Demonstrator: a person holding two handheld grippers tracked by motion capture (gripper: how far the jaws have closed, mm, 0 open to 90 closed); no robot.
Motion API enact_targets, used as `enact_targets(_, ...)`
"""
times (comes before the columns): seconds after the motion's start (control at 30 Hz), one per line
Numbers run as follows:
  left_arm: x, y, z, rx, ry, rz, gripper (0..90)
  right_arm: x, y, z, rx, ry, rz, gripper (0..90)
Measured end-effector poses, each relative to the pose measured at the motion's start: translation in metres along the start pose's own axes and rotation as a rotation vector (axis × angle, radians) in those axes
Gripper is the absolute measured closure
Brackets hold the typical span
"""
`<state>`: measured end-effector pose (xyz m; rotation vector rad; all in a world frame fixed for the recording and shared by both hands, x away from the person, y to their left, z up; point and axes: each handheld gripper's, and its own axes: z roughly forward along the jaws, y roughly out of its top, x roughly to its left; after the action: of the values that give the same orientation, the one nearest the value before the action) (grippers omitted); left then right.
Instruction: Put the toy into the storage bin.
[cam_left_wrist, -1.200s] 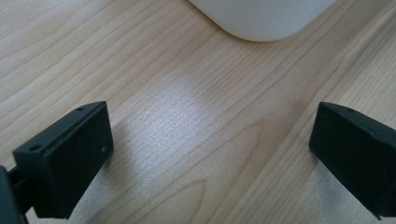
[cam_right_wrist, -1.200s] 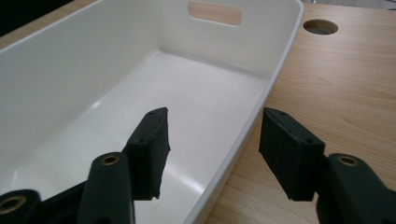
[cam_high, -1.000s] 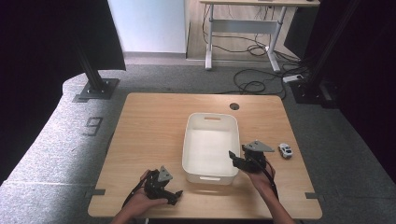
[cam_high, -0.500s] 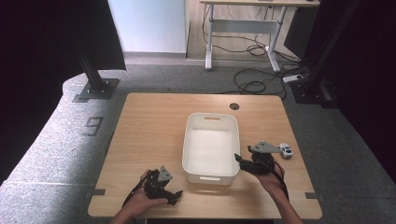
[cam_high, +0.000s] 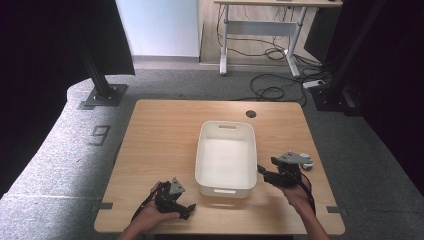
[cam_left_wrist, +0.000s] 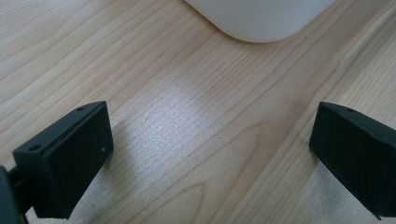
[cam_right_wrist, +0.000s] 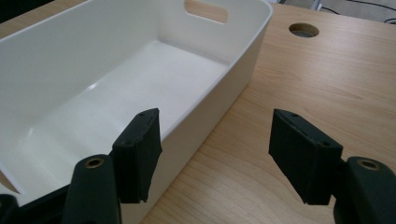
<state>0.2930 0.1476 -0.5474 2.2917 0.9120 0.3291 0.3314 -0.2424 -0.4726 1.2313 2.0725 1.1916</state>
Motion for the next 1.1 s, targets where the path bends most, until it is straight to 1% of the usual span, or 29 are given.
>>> enact_targets(0.27,0.000,0.000,0.000,0.001,-0.001,0.000,0.0,-0.008,-0.005,-0.004,0.008,-0.021,0.007,34.5)
enact_targets(0.3,0.000,0.000,0.000,0.002,-0.001,0.001,0.0,-0.011,-0.005,-0.005,0.009,-0.026,0.012,34.5)
enact_targets(0.37,0.000,0.000,0.000,0.002,-0.001,0.001,0.0,-0.013,-0.006,-0.006,0.008,-0.031,0.013,34.5)
enact_targets(0.4,0.000,0.000,0.000,0.002,-0.001,0.002,0.0,-0.017,-0.007,-0.006,0.007,-0.043,0.018,34.8)
enact_targets(0.47,0.000,0.000,0.000,0.002,-0.001,0.002,0.0,-0.019,-0.008,-0.007,0.008,-0.048,0.022,34.9)
enact_targets(0.5,0.000,0.000,0.000,0.002,-0.002,0.002,0.0,-0.023,-0.009,-0.007,0.009,-0.056,0.028,35.0)
enact_targets(0.6,0.000,0.000,0.000,0.003,-0.002,0.003,0.0,-0.026,-0.010,-0.007,0.016,-0.067,0.019,35.0)
enact_targets(0.73,0.000,0.000,0.000,0.003,-0.002,0.002,0.0,-0.030,-0.011,-0.008,0.016,-0.070,0.021,35.0)
enact_targets(0.8,0.000,0.000,0.000,0.003,-0.003,0.003,0.0,-0.035,-0.012,-0.009,0.020,-0.066,0.019,35.3)
enact_targets(0.87,0.000,0.000,0.000,0.004,-0.002,0.003,0.0,-0.037,-0.012,-0.009,0.023,-0.068,0.013,35.5)
enact_targets(0.9,0.000,0.000,0.000,0.003,-0.002,0.004,0.0,-0.040,-0.013,-0.009,0.027,-0.077,0.012,35.8)
enact_targets(0.93,0.000,0.000,0.000,0.003,-0.002,0.004,0.0,-0.040,-0.013,-0.009,0.027,-0.077,0.012,35.8)
enact_targets(1.03,0.001,0.000,0.000,0.001,-0.006,0.007,0.0,-0.046,-0.016,-0.009,0.033,-0.077,0.009,35.8)
enact_targets(1.1,0.001,0.000,0.000,0.000,-0.006,0.008,0.0,-0.049,-0.018,-0.008,0.048,-0.076,0.003,35.8)
